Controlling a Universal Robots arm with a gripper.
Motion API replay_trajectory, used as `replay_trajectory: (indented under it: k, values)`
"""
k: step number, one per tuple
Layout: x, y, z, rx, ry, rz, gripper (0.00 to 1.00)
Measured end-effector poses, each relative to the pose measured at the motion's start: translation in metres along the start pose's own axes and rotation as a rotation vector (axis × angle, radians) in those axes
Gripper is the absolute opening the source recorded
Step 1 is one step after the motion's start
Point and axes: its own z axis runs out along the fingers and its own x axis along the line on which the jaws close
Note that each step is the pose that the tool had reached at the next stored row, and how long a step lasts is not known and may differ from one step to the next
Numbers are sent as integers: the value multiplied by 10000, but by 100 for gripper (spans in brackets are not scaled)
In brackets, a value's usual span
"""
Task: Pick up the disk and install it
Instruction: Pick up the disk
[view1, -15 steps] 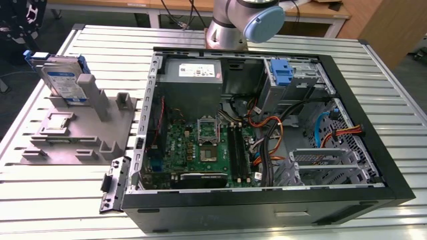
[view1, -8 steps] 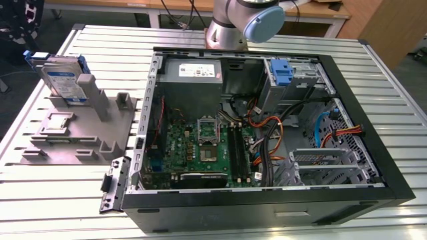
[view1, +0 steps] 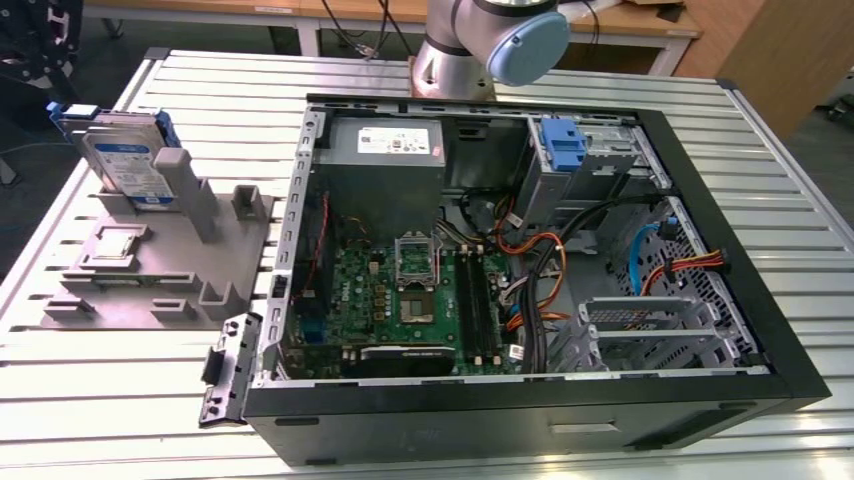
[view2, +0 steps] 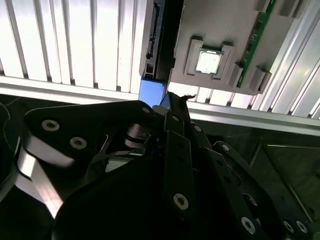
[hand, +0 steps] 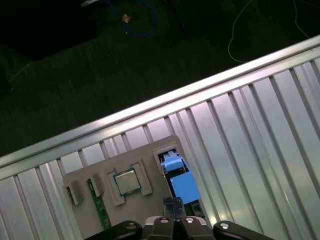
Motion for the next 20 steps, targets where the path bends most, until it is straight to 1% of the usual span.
replay_trajectory:
  k: [3,20]
  values:
    - [0,0,1,-3,17,-408,10]
    - [0,0,4,-31,150,-3491,10]
